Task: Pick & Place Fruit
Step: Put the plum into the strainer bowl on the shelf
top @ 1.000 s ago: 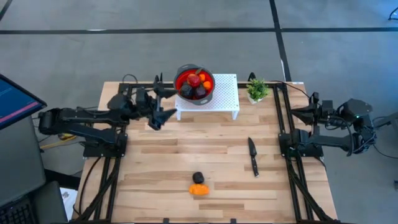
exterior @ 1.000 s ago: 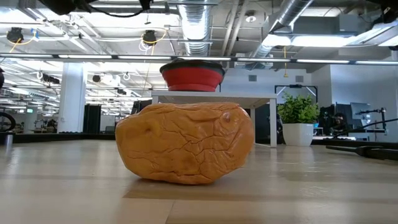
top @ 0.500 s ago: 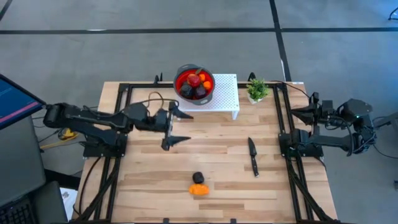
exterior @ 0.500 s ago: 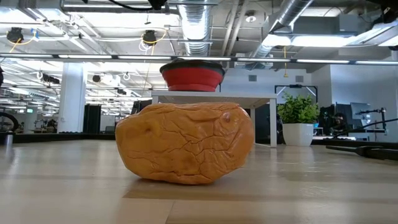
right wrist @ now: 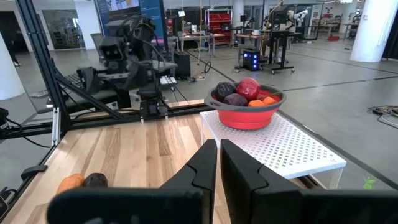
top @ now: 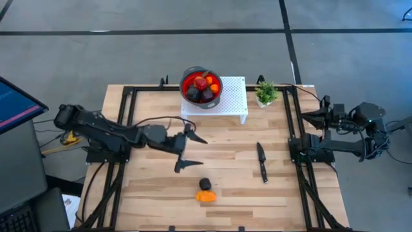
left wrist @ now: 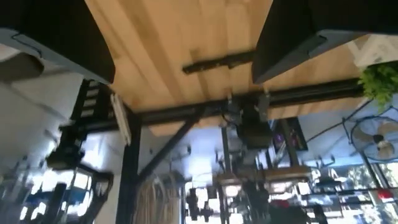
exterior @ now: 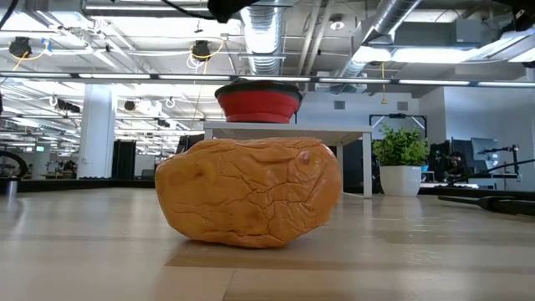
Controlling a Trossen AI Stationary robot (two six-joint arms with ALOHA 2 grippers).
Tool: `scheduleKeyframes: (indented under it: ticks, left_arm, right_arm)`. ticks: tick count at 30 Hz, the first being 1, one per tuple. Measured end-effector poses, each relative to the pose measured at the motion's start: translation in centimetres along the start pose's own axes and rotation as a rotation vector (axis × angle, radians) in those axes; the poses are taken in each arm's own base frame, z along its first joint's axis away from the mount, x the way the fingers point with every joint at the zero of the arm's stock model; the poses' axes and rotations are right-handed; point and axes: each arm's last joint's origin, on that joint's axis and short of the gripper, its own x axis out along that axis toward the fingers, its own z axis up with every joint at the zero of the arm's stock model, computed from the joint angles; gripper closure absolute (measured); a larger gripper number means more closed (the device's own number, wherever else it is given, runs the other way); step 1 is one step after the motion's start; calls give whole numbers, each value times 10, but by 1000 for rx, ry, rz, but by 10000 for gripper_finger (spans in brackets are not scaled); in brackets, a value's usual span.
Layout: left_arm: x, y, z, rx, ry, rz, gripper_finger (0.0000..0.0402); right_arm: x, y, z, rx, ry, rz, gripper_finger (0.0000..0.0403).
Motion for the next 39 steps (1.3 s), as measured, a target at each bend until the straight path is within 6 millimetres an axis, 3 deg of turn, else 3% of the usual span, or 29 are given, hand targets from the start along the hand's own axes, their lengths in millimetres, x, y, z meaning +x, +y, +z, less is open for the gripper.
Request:
scheduleKeyframes:
  ticks: [10, 19, 24, 39]
  left_arm:
    - [27, -11, 6, 152, 233, -71, 27]
    - [48, -19, 16, 258, 269, -143, 27]
    - [57, -21, 9, 268, 356, -163, 27]
    - [51, -22, 11, 272, 391, -169, 27]
  right_arm:
    - [0, 0, 0, 0, 0, 0, 386]
    - [0, 0, 0, 0, 0, 0, 386]
    - [0, 0, 0, 0, 0, 0, 386]
    - [0, 0, 0, 0, 0, 0, 386]
